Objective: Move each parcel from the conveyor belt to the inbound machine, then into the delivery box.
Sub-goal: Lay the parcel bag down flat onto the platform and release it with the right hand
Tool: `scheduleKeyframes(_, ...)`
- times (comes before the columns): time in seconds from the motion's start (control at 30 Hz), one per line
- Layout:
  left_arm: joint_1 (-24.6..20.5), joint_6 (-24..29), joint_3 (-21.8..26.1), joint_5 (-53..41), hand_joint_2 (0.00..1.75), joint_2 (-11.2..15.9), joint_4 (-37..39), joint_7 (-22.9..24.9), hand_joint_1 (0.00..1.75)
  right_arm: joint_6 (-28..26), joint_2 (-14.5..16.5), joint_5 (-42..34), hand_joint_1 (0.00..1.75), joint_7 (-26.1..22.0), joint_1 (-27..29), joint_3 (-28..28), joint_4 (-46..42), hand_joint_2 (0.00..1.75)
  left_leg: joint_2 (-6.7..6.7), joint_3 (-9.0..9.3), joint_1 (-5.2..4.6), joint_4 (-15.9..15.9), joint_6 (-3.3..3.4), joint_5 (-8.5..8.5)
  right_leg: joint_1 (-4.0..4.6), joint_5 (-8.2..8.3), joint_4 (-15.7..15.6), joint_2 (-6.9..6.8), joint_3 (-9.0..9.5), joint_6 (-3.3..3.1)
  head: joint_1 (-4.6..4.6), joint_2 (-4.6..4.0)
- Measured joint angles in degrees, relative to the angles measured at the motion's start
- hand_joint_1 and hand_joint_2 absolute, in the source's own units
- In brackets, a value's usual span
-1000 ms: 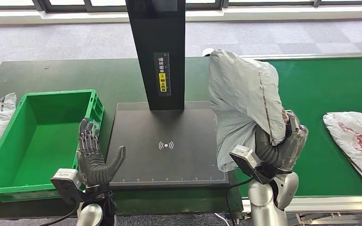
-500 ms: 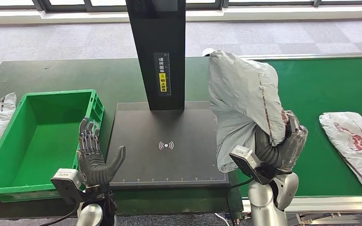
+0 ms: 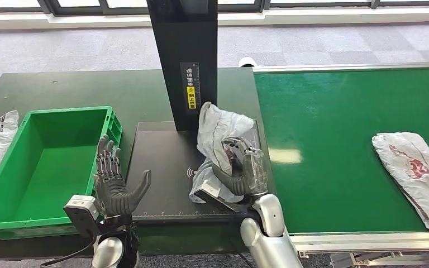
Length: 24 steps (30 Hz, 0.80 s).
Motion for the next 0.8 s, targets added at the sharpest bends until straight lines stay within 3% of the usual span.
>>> scheduleKeyframes(0.2,-0.03,0.11,0.00,0.02,1.75,0.00,0.28,-0.01,0.00,-0.29,0.45,-0.19,0.00,-1.42,-2.05,3.38,9.10,1.75,-0.03,-0.05,0.04,-0.01,-0.02,-0.04,-0.02,-0.06,0.03,-0.03,-0.03,-0.03,-0.01,0.00)
scheduleKeyframes(0.5,-0.03,0.37,0.00,0.00,1.75,0.00,0.28,-0.01,0.00,-0.65,0.91,0.05,0.00,-1.24,-3.52,3.83,14.07,1.75,-0.03,-0.03,0.02,0.01,-0.02,-0.05,-0.04,-0.02,0.02,-0.03,-0.02,-0.01,-0.01,0.00)
scheduleKeyframes(0.67,-0.02,0.93,0.00,-0.01,1.75,0.00,0.27,-0.01,0.00,-0.70,0.90,-1.57,0.00,-3.10,-3.13,3.79,12.94,1.75,-0.03,-0.02,0.03,0.01,-0.02,-0.05,-0.03,-0.02,0.02,-0.03,-0.04,-0.01,-0.01,0.00)
scheduleKeyframes(0.8,0.01,1.94,0.00,-0.23,1.75,0.01,0.21,0.00,0.00,-0.74,0.55,-11.62,0.00,-10.21,-1.25,2.19,4.45,1.75,-0.03,-0.05,0.02,0.01,-0.02,-0.05,-0.04,-0.03,0.02,-0.04,-0.07,-0.01,0.00,0.00)
